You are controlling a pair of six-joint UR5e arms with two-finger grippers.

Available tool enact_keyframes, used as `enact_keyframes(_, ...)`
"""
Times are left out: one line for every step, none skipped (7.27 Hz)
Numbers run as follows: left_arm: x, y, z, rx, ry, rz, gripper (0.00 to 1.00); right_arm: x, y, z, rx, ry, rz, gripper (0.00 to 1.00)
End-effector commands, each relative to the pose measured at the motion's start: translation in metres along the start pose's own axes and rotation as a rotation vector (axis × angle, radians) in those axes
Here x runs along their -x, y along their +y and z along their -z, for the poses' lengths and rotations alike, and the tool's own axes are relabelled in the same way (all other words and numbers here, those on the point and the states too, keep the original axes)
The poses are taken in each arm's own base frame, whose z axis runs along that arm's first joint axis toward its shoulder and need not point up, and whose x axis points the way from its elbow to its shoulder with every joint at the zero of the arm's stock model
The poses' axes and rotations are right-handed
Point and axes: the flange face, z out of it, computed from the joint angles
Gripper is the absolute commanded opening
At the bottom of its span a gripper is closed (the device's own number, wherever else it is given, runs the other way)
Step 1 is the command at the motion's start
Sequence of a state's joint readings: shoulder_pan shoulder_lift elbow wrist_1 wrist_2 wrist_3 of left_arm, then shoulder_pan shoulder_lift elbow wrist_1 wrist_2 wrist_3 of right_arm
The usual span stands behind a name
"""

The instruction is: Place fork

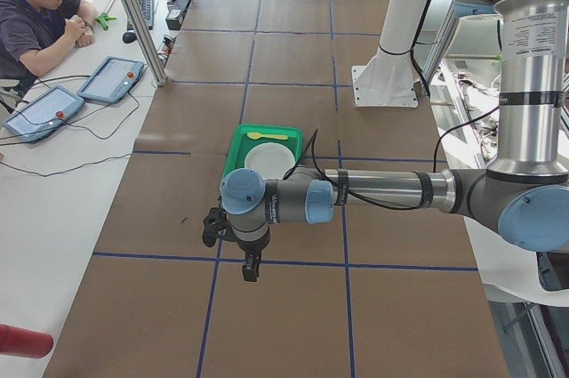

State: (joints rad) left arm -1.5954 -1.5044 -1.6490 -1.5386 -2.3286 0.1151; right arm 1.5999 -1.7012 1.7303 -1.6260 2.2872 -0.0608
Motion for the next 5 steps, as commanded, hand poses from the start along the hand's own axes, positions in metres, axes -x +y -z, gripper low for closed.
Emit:
enact_keyframes(0.0029, 0.0014, 0.0020, -0.004, -0.002, 0.006, 1.00, 0.0000, 0.0000, 0.0000, 0.000, 0.000, 0.001, 1.00)
enact_keyframes(0.0029, 0.0014, 0.0020, -0.004, -0.002, 0.006, 1.00, 0.0000, 0.0000, 0.0000, 0.000, 0.000, 0.001, 1.00)
enact_keyframes(0.0041, 0.0037, 0.0015, -0.003, -0.002, 0.010, 1.00, 0.0000, 0.0000, 0.0000, 0.000, 0.000, -0.001, 1.00)
enact_keyframes(0.0050, 0.0047, 0.0004, -0.001, -0.001, 0.012, 1.00, 0.0000, 0.0000, 0.0000, 0.000, 0.000, -0.001, 1.00)
enact_keyframes(0.0049, 0.0047, 0.0004, -0.001, 0.000, 0.012, 1.00, 0.0000, 0.0000, 0.0000, 0.000, 0.000, 0.001, 1.00)
